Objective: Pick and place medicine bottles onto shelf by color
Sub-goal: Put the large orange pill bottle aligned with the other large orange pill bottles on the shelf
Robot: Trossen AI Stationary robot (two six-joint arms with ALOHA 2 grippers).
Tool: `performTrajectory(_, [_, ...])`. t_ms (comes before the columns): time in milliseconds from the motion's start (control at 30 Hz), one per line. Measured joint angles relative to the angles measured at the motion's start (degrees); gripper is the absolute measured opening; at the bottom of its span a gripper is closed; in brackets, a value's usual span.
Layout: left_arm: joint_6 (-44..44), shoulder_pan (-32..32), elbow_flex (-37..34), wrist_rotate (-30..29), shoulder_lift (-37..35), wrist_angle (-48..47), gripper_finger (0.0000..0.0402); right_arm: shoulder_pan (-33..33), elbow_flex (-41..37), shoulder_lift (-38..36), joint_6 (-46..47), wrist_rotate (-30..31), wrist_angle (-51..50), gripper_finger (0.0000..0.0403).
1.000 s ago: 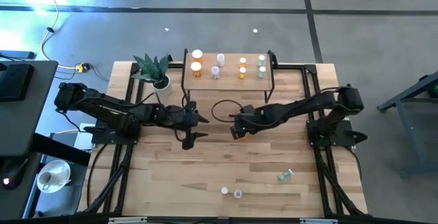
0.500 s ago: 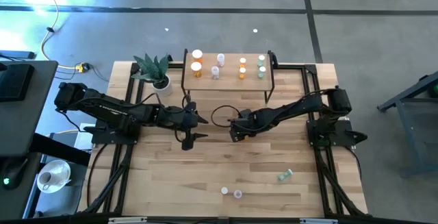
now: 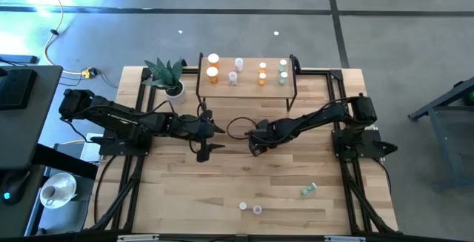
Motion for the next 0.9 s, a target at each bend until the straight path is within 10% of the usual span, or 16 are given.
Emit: performTrajectory(900, [-4.86,-0.11,0.0,7.52,0.04,6.43,0.0257,4.38,0.0,-18.3,-22.93,9.68,1.29,0.0174])
